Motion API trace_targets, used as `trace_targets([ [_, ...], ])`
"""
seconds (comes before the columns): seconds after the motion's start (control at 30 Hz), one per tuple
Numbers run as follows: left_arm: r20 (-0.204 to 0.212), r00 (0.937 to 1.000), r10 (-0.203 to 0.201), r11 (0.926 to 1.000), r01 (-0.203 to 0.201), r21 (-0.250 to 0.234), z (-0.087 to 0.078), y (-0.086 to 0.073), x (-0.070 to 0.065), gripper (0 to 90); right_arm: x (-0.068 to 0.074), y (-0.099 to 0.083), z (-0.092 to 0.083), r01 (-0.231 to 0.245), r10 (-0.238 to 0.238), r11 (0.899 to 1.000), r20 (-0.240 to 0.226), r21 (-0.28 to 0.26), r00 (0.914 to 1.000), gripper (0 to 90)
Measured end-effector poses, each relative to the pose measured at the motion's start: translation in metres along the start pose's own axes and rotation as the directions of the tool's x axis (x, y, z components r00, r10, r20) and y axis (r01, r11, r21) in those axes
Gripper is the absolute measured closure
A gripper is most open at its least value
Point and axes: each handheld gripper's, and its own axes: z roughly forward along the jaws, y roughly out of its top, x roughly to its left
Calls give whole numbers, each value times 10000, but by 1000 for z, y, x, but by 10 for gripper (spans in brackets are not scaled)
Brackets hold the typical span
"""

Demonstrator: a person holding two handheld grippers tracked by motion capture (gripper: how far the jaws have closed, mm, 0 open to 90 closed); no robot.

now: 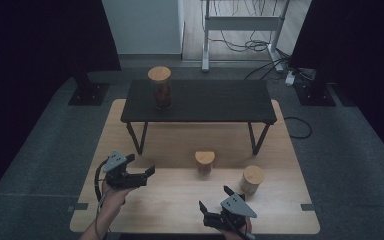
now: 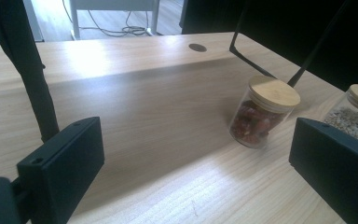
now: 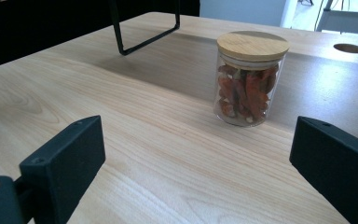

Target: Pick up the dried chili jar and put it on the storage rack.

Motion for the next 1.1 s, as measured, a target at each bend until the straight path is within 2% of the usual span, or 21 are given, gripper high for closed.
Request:
trace_targets([
  [0.23, 198, 9998, 53, 9999, -56, 153, 2, -2, 1, 27, 8, 14, 22, -488, 470, 9979, 442, 417, 9979, 0],
  [0.53, 358, 9991, 208, 9993, -219, 304, 5, -4, 0, 27, 22, 36, 50, -558, 461, 9961, 1360, 685, 9896, 0],
  [0.97, 450, 9989, 129, 9989, -149, 446, 8, -5, 1, 27, 17, 45, 77, -642, 417, 9918, 1960, 1102, 9797, 0],
  [1.1, 451, 9990, 78, 9991, -97, 415, 8, -4, 3, 27, 15, 43, 85, -767, 503, 9909, 2244, 1105, 9732, 0],
])
